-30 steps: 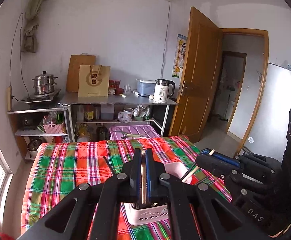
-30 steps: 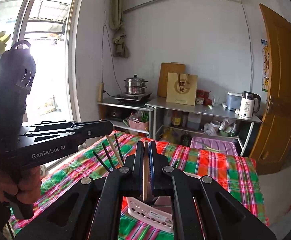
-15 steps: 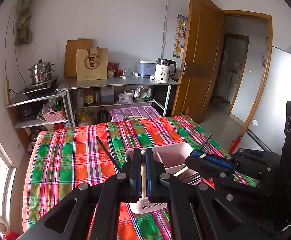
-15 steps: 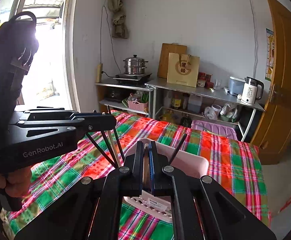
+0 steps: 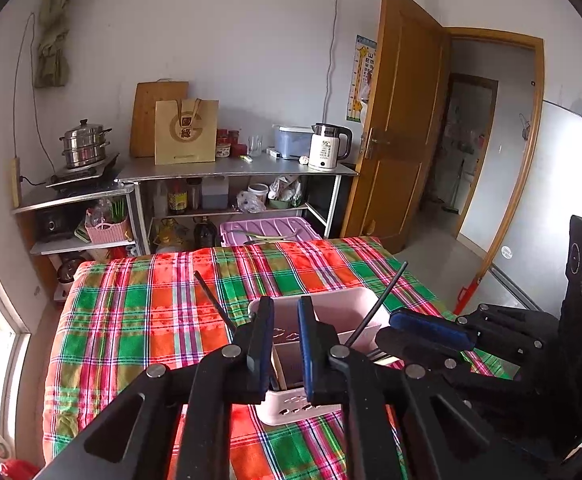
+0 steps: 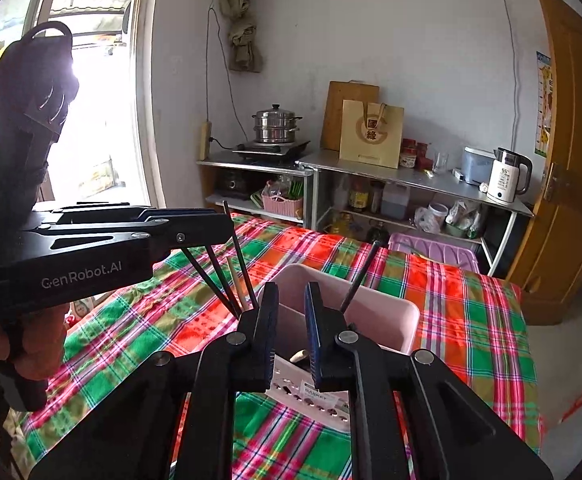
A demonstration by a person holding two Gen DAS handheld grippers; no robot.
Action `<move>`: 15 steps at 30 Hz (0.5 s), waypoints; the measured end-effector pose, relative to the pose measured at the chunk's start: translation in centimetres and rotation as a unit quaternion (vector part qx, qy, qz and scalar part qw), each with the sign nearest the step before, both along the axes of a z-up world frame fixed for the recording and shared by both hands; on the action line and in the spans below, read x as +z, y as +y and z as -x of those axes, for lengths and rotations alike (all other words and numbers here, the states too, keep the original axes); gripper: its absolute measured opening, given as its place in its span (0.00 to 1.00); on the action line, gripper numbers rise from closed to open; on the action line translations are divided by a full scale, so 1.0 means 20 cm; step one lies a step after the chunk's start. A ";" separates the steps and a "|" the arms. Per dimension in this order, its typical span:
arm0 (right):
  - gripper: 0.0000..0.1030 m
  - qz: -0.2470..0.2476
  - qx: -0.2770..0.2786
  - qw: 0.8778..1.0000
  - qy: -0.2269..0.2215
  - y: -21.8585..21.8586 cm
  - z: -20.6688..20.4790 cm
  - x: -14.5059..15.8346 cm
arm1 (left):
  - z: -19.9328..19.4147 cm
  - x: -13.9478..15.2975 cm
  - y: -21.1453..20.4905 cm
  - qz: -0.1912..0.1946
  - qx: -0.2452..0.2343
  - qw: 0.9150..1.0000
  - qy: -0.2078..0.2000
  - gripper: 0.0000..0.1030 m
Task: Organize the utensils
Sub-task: 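Lower the chopsticks into the basket and open both tools, then withdraw both tools toward the last metal chopstick on the cloth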
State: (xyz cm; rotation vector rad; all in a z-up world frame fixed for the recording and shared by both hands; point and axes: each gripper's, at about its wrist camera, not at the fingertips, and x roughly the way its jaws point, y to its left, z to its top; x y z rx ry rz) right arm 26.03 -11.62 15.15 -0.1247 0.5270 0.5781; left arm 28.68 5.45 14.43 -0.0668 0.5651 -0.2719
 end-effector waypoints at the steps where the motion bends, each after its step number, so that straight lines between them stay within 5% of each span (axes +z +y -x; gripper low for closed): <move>1: 0.13 -0.003 -0.001 1.000 -0.002 -0.01 0.01 0.01 | 0.02 0.01 0.01 0.003 0.000 1.000 -0.003 0.13; 15: 0.16 -0.045 -0.008 0.999 -0.012 -0.29 0.36 0.03 | 0.47 -0.03 0.01 0.015 0.000 0.999 -0.031 0.14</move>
